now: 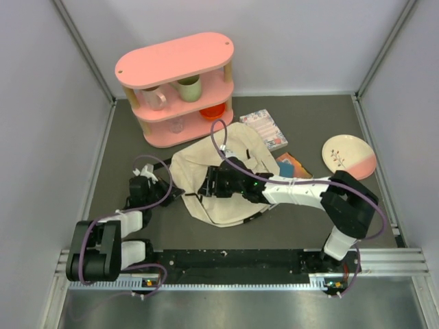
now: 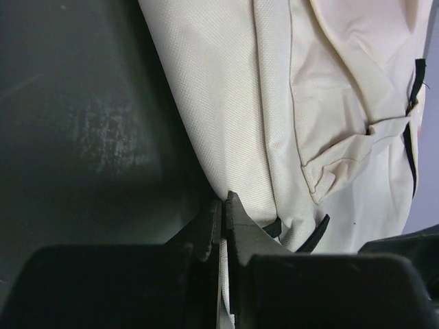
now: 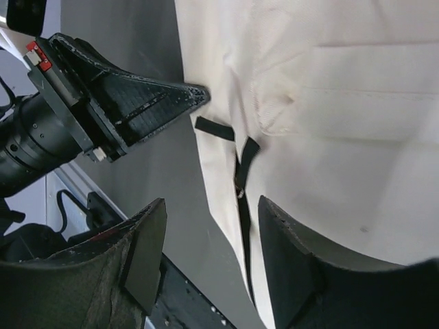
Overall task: Pack the student bag
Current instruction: Adjust the student bag at the center of the board, then unzip the student bag at the center of the board.
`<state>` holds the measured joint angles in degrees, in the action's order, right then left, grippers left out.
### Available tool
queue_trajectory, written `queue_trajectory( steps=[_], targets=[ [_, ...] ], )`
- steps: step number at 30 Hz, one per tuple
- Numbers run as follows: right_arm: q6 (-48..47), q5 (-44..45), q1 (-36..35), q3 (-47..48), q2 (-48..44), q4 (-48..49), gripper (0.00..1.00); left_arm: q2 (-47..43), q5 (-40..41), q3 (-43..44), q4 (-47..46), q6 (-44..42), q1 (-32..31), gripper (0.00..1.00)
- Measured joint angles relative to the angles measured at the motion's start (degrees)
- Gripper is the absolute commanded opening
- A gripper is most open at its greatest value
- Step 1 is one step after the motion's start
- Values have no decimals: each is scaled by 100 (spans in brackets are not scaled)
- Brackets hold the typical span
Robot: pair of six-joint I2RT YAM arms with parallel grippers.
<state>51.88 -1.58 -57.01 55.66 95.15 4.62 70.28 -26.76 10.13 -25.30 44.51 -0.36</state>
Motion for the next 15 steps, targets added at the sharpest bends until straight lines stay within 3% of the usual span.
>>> queue_trajectory(
  steps=[15],
  targets=[
    [131,170,-186,544,966,-160,41,-1119,-229,-260,273,-162,-2,0]
  ],
)
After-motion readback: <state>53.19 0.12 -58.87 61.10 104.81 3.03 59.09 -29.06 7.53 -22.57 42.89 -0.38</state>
